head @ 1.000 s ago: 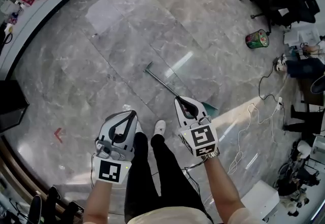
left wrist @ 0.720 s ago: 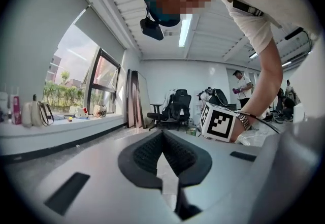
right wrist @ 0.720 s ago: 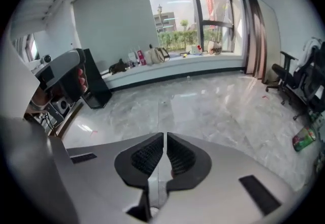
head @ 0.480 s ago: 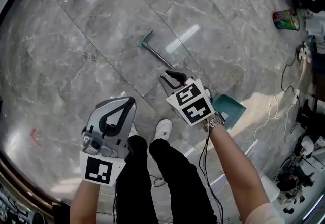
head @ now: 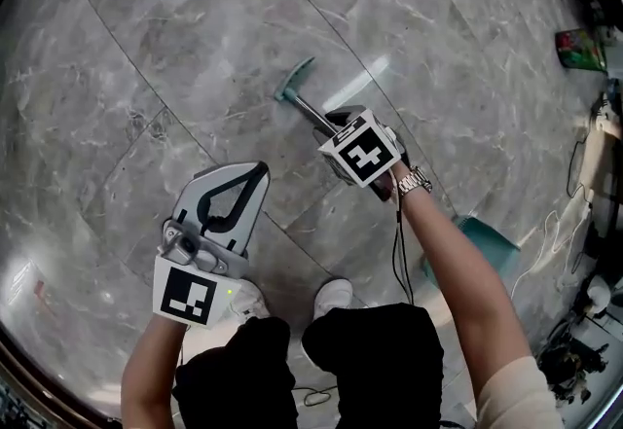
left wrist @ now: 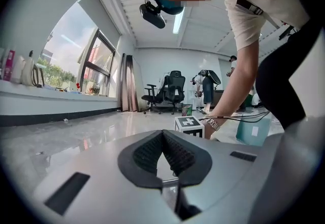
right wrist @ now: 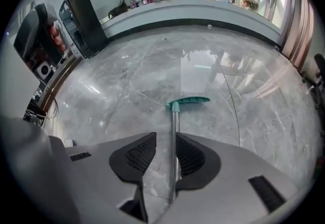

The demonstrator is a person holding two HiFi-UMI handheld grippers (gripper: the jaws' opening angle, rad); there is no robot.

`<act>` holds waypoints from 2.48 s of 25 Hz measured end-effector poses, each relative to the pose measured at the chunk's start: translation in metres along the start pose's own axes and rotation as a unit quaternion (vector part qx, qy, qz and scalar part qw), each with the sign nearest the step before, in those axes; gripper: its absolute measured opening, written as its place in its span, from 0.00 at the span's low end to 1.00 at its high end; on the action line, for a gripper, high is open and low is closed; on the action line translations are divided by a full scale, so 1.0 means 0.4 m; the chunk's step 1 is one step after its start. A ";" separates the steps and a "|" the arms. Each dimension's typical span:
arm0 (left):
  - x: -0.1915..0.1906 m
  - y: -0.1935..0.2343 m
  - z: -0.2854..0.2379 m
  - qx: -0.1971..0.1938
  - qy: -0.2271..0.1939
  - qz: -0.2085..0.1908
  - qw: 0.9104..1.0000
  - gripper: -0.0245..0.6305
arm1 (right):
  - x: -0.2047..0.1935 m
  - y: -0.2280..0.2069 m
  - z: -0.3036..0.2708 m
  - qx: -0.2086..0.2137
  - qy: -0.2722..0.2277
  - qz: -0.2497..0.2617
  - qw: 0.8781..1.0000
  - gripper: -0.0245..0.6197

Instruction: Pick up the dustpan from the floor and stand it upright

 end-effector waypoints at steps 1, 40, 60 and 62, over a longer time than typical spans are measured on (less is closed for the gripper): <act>-0.034 -0.001 -0.014 0.000 0.002 0.002 1.000 0.05 | 0.004 -0.015 -0.033 0.001 0.005 -0.003 1.000 0.20; 0.413 0.001 0.027 -0.030 0.015 0.018 0.999 0.05 | -0.045 0.077 0.512 -0.003 -0.180 0.037 0.983 0.18; 1.120 -0.483 0.001 -0.056 -0.009 -0.004 0.998 0.05 | -0.577 0.012 1.333 -0.020 -0.350 -0.004 0.936 0.18; 1.174 -0.548 -0.010 -0.013 -0.020 0.014 1.000 0.05 | -0.634 -0.002 1.382 -0.015 -0.365 -0.004 0.931 0.18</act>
Point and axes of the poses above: the fingertips, and each gripper's own axes: z backward along the fingers, y to its left, x out of its top, the point moved 9 cm from there along z, backward along the fingers, and after that the axes turned 15 degrees about -z, right-handed, at the moved point
